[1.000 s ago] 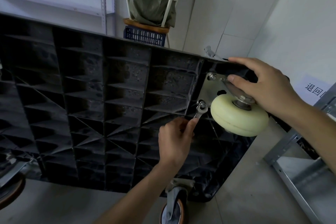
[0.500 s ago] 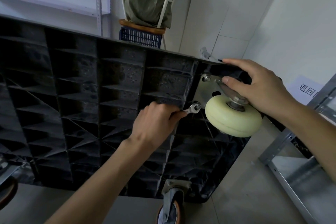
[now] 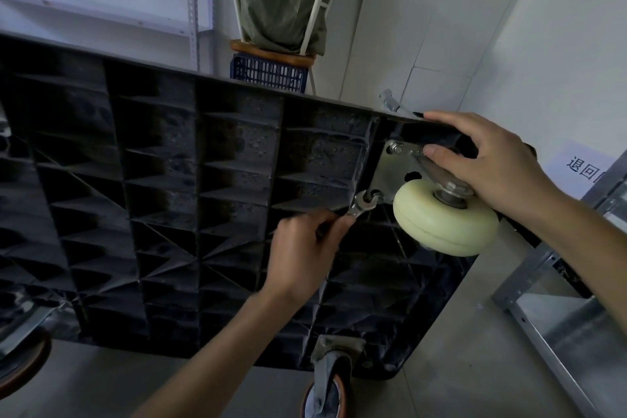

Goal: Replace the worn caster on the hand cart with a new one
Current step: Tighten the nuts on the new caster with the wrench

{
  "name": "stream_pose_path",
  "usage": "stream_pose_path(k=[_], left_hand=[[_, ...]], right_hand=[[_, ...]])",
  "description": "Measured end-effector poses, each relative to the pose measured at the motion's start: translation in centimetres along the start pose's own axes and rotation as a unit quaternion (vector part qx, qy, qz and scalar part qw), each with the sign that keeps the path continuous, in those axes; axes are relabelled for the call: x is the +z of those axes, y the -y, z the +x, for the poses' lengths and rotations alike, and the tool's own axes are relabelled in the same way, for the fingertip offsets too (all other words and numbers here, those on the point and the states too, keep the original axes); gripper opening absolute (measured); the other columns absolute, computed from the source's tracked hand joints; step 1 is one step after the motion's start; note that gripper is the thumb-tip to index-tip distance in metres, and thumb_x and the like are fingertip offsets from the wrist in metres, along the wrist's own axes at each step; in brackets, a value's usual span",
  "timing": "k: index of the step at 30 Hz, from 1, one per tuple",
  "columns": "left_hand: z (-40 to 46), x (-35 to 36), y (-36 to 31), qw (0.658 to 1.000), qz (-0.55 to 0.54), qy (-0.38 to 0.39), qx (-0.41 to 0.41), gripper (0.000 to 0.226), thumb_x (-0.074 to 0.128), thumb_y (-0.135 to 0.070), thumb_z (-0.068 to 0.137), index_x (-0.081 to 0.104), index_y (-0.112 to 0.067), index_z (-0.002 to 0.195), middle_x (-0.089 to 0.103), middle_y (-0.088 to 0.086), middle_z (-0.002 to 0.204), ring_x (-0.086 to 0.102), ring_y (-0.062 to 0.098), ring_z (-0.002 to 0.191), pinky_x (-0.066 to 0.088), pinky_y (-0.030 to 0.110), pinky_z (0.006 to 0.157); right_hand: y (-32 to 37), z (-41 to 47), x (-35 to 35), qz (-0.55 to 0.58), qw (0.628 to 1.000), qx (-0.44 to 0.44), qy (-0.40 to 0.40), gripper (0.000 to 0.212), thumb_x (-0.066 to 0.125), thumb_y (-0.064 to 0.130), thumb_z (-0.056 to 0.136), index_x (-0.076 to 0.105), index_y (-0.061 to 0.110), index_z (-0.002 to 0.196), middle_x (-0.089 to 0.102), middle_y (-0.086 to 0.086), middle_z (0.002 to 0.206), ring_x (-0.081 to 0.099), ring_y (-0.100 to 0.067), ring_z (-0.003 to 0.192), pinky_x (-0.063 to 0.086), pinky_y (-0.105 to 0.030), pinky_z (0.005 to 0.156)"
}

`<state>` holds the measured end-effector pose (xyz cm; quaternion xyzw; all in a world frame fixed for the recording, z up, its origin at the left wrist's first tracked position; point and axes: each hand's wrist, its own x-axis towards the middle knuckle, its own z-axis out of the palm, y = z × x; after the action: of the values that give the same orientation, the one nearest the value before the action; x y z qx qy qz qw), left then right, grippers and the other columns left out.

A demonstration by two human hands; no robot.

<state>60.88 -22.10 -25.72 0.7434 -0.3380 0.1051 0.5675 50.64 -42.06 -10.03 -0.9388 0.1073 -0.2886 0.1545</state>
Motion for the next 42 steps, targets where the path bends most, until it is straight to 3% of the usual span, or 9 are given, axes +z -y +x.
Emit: stream_pose_path(k=[3,11,24,30,32,36,42], left_hand=[[-1.0,1.8,-0.2,1.0,-0.003,0.011,-0.016,0.035,0.057,-0.053,0.097,0.058,-0.034,0.068,0.062,-0.009,0.053,0.061,0.007,0.047,0.054,0.038,0.053],[-1.1,4.3,-0.3,0.99,-0.108,-0.013,-0.094,0.034,0.061,-0.049,0.096,0.071,-0.02,0.081,0.068,-0.008,0.063,0.067,0.007,0.052,0.059,0.046,0.06],[-1.9,7.2,-1.1,0.977,-0.16,-0.054,-0.129,0.038,0.058,-0.05,0.098,0.065,-0.018,0.079,0.068,-0.003,0.062,0.069,0.005,0.059,0.061,0.042,0.061],[-1.6,5.6,-0.3,0.989,-0.075,-0.087,-0.096,0.039,0.057,-0.056,0.097,0.069,-0.024,0.08,0.061,-0.003,0.057,0.06,0.013,0.053,0.052,0.046,0.054],[-1.1,4.8,-0.2,0.991,-0.053,-0.082,-0.088,0.04,0.056,-0.057,0.097,0.07,-0.024,0.08,0.06,-0.004,0.057,0.058,0.013,0.053,0.05,0.042,0.051],[-0.3,3.3,-0.4,0.994,0.062,-0.08,-0.046,0.045,0.054,-0.061,0.094,0.067,-0.023,0.073,0.054,-0.007,0.053,0.052,0.013,0.048,0.029,0.026,0.043],[0.4,2.2,-0.5,0.985,0.143,-0.091,0.008,0.033,0.062,-0.056,0.093,0.074,-0.026,0.086,0.066,-0.011,0.068,0.061,0.011,0.059,0.03,0.021,0.046]], right_hand=[[0.0,0.0,0.0,-0.001,1.0,0.0,0.0,0.044,0.064,0.044,0.095,0.056,0.046,0.138,0.059,0.023,0.132,0.051,-0.006,0.127,0.041,-0.036,0.105],[-0.2,0.1,0.1,-0.003,1.0,-0.004,-0.006,0.043,0.064,0.043,0.096,0.056,0.044,0.138,0.06,0.021,0.131,0.051,-0.006,0.125,0.041,-0.033,0.103],[-0.3,0.1,0.3,0.002,1.0,-0.002,-0.016,0.042,0.064,0.044,0.095,0.057,0.046,0.137,0.06,0.022,0.132,0.051,-0.006,0.125,0.041,-0.036,0.105],[-0.3,0.1,0.3,-0.005,1.0,-0.001,-0.013,0.043,0.064,0.044,0.095,0.057,0.046,0.137,0.06,0.021,0.13,0.052,-0.007,0.123,0.04,-0.035,0.103],[-0.3,0.1,0.3,-0.004,1.0,-0.001,-0.014,0.043,0.063,0.044,0.095,0.057,0.046,0.137,0.06,0.021,0.131,0.052,-0.007,0.124,0.04,-0.036,0.104],[-0.3,0.1,0.2,-0.001,1.0,-0.001,-0.013,0.042,0.063,0.044,0.096,0.056,0.046,0.137,0.06,0.022,0.132,0.051,-0.007,0.124,0.039,-0.033,0.1],[-0.3,0.1,0.3,0.001,1.0,-0.005,-0.012,0.042,0.063,0.044,0.096,0.056,0.046,0.137,0.06,0.021,0.132,0.052,-0.009,0.125,0.042,-0.04,0.105]])
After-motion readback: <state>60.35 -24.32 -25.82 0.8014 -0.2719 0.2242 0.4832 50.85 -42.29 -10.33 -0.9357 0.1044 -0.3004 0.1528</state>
